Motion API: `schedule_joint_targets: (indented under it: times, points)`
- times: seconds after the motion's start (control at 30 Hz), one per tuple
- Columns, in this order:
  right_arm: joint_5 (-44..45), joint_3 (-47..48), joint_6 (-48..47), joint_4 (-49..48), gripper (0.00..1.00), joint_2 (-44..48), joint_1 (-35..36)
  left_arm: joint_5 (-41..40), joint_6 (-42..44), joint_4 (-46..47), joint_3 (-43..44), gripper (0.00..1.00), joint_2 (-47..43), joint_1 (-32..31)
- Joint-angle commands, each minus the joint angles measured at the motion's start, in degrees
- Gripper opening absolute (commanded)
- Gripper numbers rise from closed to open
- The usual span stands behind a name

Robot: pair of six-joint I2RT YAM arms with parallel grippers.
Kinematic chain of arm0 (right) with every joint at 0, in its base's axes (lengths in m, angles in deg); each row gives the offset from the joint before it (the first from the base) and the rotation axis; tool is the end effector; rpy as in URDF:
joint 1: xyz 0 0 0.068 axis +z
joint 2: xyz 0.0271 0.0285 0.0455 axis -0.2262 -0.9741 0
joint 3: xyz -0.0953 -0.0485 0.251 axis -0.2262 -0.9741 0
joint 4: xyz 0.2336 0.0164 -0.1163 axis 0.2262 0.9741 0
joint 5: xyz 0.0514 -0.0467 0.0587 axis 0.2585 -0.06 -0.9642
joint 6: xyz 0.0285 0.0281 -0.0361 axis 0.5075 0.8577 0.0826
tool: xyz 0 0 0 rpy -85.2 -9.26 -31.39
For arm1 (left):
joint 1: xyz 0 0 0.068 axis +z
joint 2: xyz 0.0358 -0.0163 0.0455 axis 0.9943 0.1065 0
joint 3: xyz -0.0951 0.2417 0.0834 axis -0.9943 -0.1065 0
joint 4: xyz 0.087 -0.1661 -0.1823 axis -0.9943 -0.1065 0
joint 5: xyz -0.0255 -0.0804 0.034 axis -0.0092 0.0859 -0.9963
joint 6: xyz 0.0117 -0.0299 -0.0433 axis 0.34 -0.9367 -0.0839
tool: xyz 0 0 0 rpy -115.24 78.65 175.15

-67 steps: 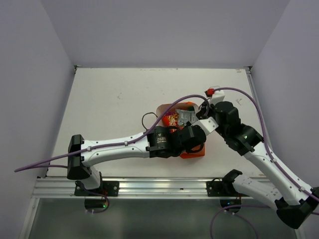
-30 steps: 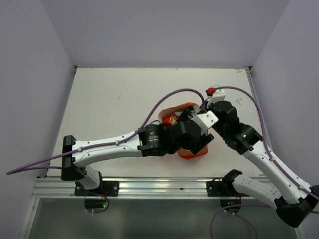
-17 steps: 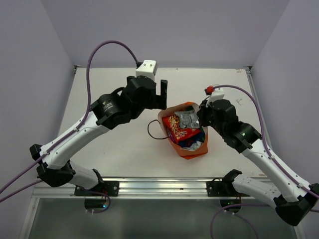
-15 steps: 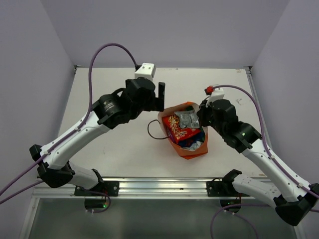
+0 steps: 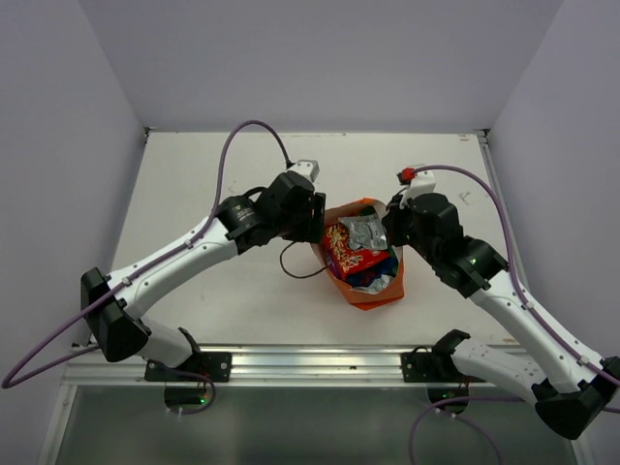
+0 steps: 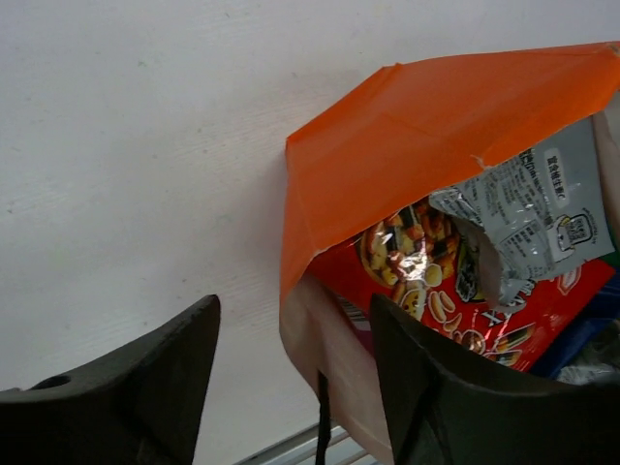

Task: Place the snacks into the paper bag
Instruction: Adjust the paper bag at the center of the board.

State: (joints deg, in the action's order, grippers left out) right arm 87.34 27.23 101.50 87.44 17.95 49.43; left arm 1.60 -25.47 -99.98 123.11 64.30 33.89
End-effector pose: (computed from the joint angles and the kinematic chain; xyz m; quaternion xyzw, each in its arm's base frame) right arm 0.1680 0.1119 0.3549 -0.0734 0.8441 0.1297 0.5151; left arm 0.2039 -0.2314 0.3518 0.0654 0.9209 -0.1841 0.3373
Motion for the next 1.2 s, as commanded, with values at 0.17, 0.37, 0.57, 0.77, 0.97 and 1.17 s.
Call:
schedule_joint_targets:
  times: [0.17,0.37,0.57,0.77,0.97,1.17]
  points:
    - [-1.7,0.6,0.5,-2.4,0.0,-0.2,0.0,8.8,-1.5,6.9,-0.8,0.21,1.2,0.1]
    - [-5.7,6.1,0.5,0.4,0.0,-2.2,0.1,7.7,3.2,-4.4,17.9,0.0,3.0,0.0]
    - [-4.8,9.6,1.0,2.6,0.0,-6.5,0.0,4.9,7.9,-7.7,25.7,0.0,5.8,1.5]
    - [-6.2,12.0,4.1,5.5,0.0,-12.3,0.0,5.0,10.5,-8.9,20.3,0.0,10.6,7.7]
    - [-3.9,13.7,3.9,7.4,0.0,-15.4,0.1,6.4,12.2,-7.5,18.9,0.0,11.0,12.3]
    - [-3.9,14.1,3.9,6.8,0.0,-15.3,0.0,10.4,13.0,-7.7,22.3,0.27,10.8,12.2]
